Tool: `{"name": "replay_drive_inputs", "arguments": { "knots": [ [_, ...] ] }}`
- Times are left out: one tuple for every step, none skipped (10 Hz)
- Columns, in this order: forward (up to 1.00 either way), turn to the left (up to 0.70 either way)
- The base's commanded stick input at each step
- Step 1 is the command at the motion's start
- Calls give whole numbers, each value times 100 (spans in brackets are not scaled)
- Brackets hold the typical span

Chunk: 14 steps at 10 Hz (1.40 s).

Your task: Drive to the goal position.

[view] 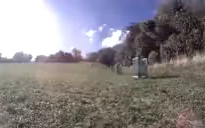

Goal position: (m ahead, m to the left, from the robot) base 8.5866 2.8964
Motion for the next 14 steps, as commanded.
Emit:
{"name": "replay_drive_inputs", "arguments": {
  "knots": [
    [7, 0],
    [0, 0],
    [0, 0],
    [0, 0],
    [0, 0],
    [0, 0],
    [0, 0],
    [0, 0],
    [0, 0],
    [0, 0],
    [2, 0],
    [24, 0],
    [47, 0],
    [50, 0]
  ]
}}
